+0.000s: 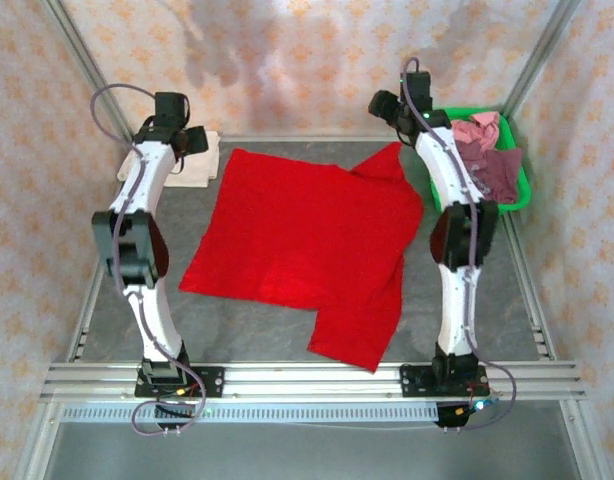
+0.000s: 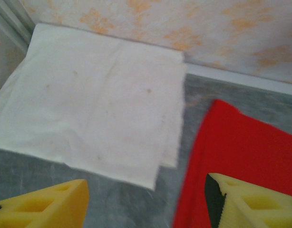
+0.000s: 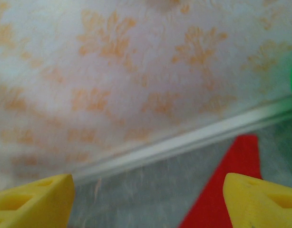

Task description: Fold and stack the t-shirts

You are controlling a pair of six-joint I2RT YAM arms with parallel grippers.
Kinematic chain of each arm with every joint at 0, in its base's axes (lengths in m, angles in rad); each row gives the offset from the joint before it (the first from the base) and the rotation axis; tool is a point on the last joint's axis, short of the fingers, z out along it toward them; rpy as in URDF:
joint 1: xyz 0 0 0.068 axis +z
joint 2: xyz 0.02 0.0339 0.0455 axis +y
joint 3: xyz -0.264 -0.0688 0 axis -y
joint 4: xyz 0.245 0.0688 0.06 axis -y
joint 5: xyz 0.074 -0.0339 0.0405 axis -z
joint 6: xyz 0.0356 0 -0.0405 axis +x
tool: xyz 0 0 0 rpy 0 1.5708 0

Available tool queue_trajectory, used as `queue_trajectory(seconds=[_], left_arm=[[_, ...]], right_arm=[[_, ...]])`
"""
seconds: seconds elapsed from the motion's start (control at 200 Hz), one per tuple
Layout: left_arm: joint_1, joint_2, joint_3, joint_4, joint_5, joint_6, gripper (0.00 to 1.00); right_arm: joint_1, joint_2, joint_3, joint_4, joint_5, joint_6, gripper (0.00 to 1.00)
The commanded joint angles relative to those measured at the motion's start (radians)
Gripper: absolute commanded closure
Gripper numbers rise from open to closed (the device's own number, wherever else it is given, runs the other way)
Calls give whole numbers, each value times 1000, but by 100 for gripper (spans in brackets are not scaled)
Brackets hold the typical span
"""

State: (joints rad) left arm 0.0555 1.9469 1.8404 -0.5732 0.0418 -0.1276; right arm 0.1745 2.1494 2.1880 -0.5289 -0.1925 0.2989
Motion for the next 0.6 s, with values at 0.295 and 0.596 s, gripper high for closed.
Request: queue_trajectory(seconds=[0.295,0.596], left_arm=[[-92,-158,-536,139,163,-117,42],[-74,-59,-564,114,184,-242,43]], right_arm=[[124,-388,-744,-52,235,79,92],[109,-184,-703,-73,262,92,92]])
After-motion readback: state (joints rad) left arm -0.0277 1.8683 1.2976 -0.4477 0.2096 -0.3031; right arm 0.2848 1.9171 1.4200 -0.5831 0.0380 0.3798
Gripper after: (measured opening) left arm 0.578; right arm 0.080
